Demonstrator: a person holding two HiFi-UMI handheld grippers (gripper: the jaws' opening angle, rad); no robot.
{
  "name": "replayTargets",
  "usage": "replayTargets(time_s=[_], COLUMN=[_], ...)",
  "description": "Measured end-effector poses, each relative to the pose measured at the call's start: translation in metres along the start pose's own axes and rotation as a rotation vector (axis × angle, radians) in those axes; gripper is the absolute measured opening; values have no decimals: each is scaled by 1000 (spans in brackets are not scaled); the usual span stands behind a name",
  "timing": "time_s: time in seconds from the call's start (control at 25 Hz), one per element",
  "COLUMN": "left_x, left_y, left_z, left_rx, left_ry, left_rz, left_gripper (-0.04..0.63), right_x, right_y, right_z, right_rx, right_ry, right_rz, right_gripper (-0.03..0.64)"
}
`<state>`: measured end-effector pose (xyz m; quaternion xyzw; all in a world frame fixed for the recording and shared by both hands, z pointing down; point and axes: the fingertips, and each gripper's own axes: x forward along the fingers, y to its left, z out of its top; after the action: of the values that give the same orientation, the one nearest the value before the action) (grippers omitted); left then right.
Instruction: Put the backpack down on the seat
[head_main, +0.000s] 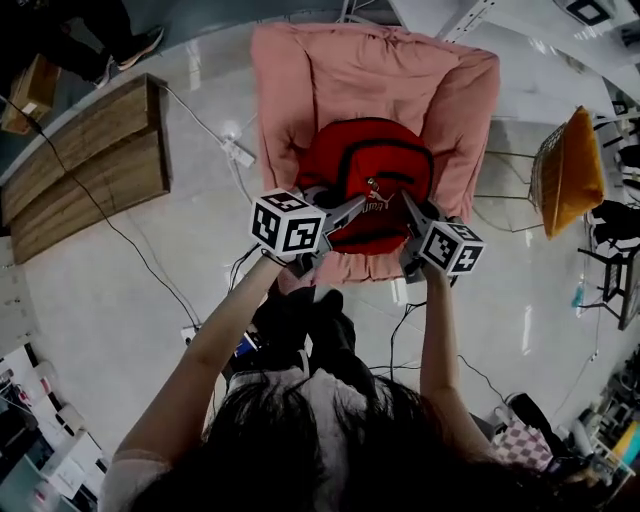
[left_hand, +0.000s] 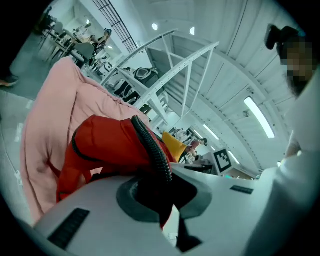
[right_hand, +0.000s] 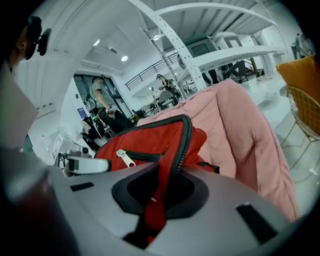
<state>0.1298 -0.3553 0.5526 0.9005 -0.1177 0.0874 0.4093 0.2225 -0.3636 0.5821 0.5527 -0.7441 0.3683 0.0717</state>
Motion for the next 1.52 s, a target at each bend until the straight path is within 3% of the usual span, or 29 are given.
replayTargets(time_s=[0.16, 0.36, 0.64, 0.84, 1.04, 1.16, 1.2, 1.28, 1.4, 1.52], left_x=[1, 19, 8, 6, 10, 11, 10, 5, -13, -33], left_y=[57, 101, 205, 235, 238, 225, 223, 220, 217, 204], left_z=[-10, -18, -78, -114, -123, -124, -123, -111, -85, -71], left_rx=[-45, -25, -217, -275, -320, -306, -294, -280, -301, -322], left_ry=[41, 92, 208, 235, 189, 185, 179, 113, -17, -64], left_rz=[63, 88, 316, 402, 349, 323, 330, 353, 363, 323], left_gripper=[40, 40, 41, 43, 43, 47, 76, 287, 298, 298], right_x=[53, 94, 134, 154, 159, 149, 146, 138, 123, 104], right_y=[-15, -50, -88, -101, -108, -110, -111, -114, -116, -116], right_z=[-20, -36, -88, -126, -136, -139, -139, -135, -125, -117], right_rx=[-22, -38, -64, -68, -66, -71, -67, -41, 25, 40], right_ry=[99, 160, 322, 418, 437, 442, 443, 434, 391, 349], right_rz=[-20, -87, -167, -203, -235, -242, -247, -249, -254, -254], right_gripper=[49, 49, 51, 51, 51, 70, 118, 251, 252, 252])
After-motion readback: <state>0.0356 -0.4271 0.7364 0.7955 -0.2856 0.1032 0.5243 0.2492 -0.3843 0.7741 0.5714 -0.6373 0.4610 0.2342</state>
